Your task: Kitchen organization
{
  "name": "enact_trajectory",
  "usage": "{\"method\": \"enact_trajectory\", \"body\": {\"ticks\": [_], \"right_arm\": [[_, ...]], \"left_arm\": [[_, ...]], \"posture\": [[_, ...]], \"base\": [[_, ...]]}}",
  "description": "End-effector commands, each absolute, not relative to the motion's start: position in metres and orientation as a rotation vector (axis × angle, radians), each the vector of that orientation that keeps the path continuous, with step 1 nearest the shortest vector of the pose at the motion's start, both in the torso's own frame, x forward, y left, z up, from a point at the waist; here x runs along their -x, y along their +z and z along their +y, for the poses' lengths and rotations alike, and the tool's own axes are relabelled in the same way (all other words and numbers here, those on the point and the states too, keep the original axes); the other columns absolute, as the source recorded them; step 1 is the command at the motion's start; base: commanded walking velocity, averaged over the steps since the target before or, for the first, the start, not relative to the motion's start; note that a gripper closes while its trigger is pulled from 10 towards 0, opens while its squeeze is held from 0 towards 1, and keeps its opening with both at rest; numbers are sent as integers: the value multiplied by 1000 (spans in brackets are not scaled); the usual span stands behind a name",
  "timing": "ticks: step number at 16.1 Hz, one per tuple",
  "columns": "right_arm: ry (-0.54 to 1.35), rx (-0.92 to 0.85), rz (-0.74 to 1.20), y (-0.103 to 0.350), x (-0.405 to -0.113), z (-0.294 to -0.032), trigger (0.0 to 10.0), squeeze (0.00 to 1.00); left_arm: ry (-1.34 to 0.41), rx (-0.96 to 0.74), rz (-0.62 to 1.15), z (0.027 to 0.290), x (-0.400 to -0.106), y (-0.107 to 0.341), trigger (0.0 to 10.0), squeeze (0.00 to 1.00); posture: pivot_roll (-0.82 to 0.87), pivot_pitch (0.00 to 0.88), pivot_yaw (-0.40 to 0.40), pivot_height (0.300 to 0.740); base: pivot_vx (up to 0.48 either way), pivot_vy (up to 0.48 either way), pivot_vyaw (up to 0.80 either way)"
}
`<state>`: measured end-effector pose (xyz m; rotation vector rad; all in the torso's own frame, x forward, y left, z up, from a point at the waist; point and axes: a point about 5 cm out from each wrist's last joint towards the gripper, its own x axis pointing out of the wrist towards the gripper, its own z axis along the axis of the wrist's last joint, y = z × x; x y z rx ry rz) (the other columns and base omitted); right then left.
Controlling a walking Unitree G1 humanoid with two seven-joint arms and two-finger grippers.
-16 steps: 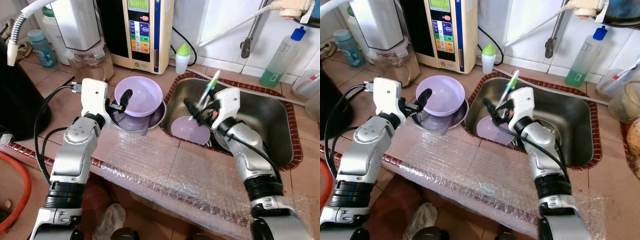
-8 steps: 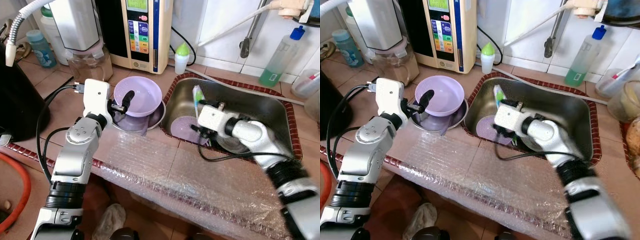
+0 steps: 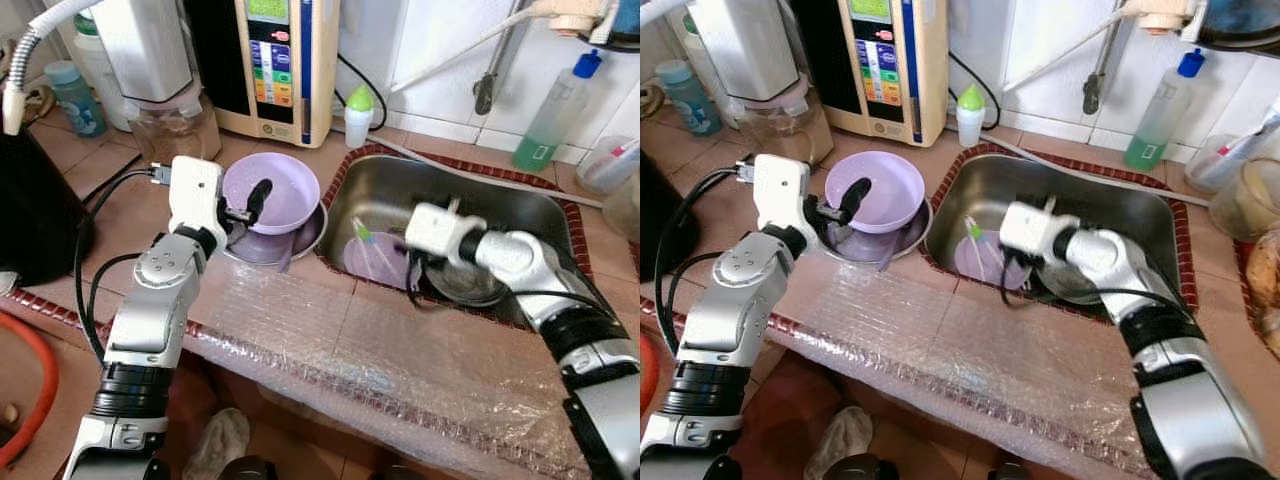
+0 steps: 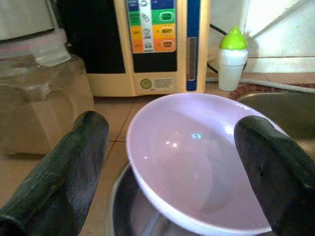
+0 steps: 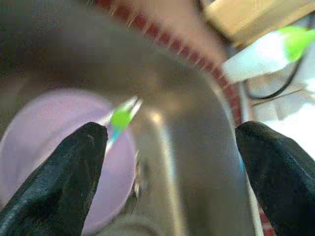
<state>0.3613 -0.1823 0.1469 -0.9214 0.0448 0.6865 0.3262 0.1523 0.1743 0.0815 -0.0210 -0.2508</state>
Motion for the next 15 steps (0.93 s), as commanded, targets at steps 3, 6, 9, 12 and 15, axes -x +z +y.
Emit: {"method": "enact_trajectory", "body": {"ticks": [3, 6, 9, 12, 15], "right_arm": [[587, 684, -110, 157, -361, -167, 10000, 0], [466, 338, -184, 157, -352, -153, 10000, 0], [406, 177, -194, 165, -350, -157, 10000, 0], [409, 209, -229, 170, -336, -158, 10000, 0], [336, 162, -260, 174, -316, -159, 10000, 0]], "left_arm": [[-240, -84, -38, 154, -327, 180, 10000, 0], [-172, -49, -46, 161, -329, 183, 10000, 0], [-138, 0, -38, 166, -330, 180, 10000, 0], [-103, 19, -53, 169, -326, 180, 10000, 0], [-89, 31, -58, 169, -319, 180, 10000, 0]], "posture": [[0, 0, 17, 740], [-7, 0, 31, 740], [-24, 0, 52, 740], [-27, 0, 57, 740], [2, 0, 19, 740]], "base": [[0, 0, 0], [0, 0, 0], [0, 0, 0], [0, 0, 0], [0, 0, 0]]}}
